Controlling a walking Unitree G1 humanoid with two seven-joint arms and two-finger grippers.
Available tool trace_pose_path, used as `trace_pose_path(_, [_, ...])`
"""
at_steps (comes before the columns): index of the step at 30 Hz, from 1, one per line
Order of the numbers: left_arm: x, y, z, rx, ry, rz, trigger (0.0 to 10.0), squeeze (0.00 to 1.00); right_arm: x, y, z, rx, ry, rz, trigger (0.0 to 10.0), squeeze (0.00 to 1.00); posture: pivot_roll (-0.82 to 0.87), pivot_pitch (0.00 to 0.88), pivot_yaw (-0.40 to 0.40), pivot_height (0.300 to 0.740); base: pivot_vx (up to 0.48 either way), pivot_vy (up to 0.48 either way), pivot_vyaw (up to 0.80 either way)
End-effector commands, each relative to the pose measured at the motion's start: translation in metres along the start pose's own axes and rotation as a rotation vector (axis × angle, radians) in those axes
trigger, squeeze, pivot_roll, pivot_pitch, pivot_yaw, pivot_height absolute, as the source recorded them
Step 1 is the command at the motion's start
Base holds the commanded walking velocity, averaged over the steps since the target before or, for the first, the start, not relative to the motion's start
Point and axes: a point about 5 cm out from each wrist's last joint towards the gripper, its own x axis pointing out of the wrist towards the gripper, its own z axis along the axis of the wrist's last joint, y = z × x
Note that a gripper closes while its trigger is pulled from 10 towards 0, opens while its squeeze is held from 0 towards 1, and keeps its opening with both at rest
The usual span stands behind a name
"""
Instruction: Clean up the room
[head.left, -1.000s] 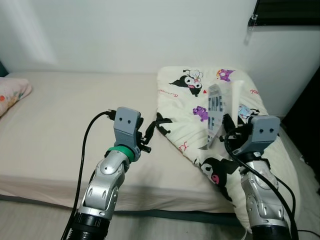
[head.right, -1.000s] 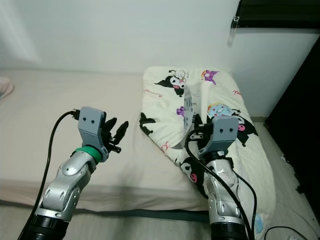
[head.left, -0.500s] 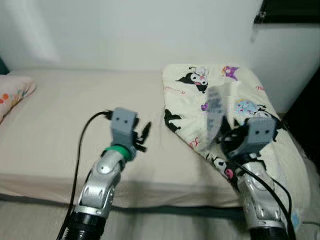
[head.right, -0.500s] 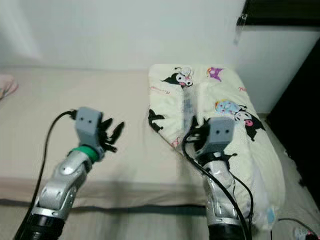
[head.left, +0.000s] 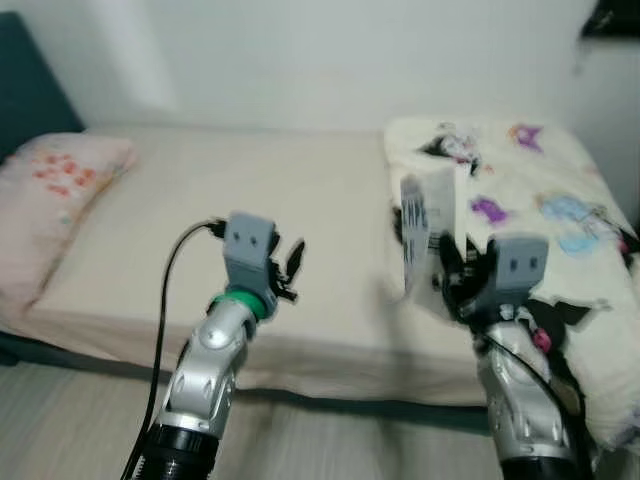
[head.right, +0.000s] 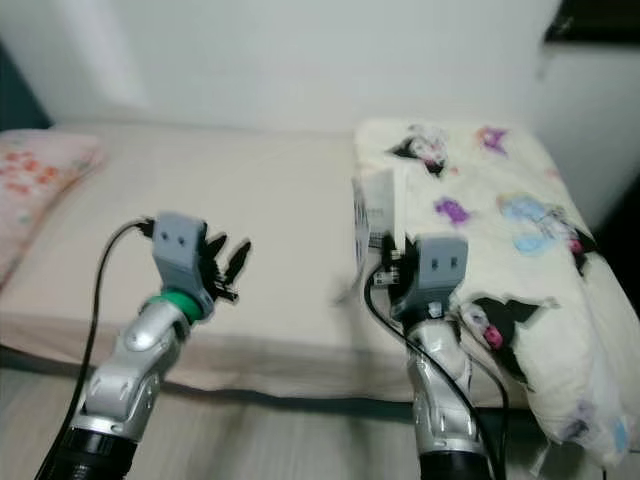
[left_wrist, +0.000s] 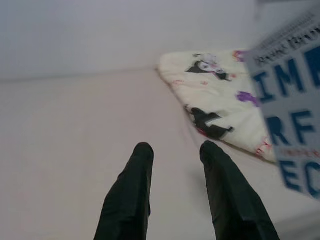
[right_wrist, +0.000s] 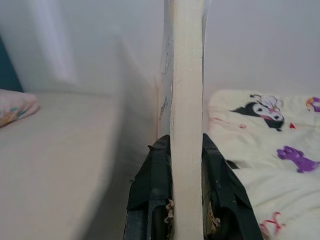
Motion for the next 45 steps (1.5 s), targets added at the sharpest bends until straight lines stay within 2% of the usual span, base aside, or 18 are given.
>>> trace_pose_path(1, [-0.0013, 0.0028, -0.004, 0.008, 0.015, 0.005, 10.0, 0.0, -0.0003, -0.0009, 0.0062, 0.006, -0.04, -0.009, 10.0, 0.0, -0.17, 0.08, 0.106, 0.708, 0.0, 0.33, 0.0])
trace_pose_path(45, [-0.0005, 0.0041, -0.0025, 0.005, 0.006, 0.015, 10.0, 0.0, 0.0, 0.0002, 0.0047, 0.011, -0.043, -0.011, 10.0, 0.0, -0.16, 0.084, 0.109, 0.708, 0.0, 0.299, 0.0])
